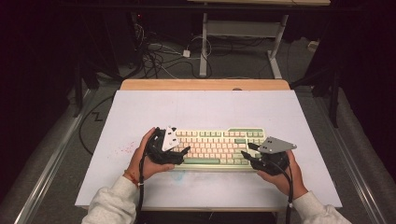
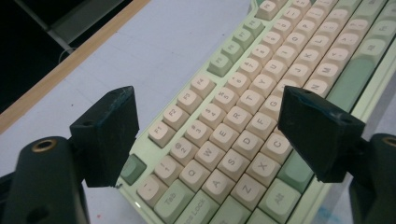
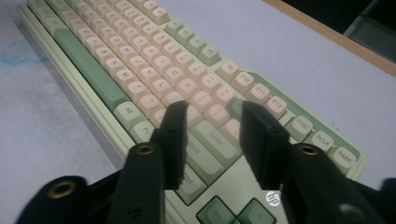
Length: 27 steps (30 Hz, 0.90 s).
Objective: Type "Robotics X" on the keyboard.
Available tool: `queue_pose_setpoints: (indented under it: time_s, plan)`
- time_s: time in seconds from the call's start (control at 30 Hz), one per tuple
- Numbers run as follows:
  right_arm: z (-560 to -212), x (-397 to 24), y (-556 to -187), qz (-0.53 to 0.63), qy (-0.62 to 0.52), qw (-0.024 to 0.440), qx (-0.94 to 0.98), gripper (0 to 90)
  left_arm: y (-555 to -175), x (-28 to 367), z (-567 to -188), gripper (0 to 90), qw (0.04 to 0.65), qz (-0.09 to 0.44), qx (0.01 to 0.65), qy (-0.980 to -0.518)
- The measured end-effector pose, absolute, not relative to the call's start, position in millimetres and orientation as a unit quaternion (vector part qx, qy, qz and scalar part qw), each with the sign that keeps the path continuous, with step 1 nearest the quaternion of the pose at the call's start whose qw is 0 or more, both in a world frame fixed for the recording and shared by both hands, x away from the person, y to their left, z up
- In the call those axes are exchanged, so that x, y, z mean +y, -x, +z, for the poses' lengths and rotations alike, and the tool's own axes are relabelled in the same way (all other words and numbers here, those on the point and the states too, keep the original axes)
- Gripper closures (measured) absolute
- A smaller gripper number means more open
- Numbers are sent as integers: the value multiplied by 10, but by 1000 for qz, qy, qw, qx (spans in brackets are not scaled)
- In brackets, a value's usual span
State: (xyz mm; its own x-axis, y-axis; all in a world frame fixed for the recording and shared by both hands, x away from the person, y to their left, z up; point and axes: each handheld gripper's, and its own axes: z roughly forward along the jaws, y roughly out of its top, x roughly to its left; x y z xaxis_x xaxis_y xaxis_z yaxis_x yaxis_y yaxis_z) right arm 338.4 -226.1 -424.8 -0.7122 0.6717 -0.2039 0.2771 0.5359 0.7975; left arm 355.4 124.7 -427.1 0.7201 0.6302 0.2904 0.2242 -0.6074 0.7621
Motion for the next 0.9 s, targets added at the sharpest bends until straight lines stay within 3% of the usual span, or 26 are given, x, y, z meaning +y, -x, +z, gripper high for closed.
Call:
queue_pose_setpoints:
  time_s: [0.13, 0.6, 0.73, 0.87, 0.9]
  plan:
    - [-4239, -2268, -3368, 395, -287, 259, 834, 403, -3465, 1312, -4311, 168, 353, 291, 241, -856]
    - [-4156, -2214, -3438, 403, -297, 266, 824, 275, -3188, 1608, -4486, 166, 339, 307, 247, -854]
    - [-4153, -2193, -3464, 399, -298, 266, 825, 275, -3120, 1697, -4544, 166, 337, 301, 256, -855]
    - [-4134, -2167, -3519, 400, -297, 261, 827, 365, -3049, 1783, -4577, 166, 331, 297, 259, -858]
    - [-4127, -2160, -3532, 401, -295, 259, 828, 424, -3035, 1807, -4582, 166, 332, 296, 262, -856]
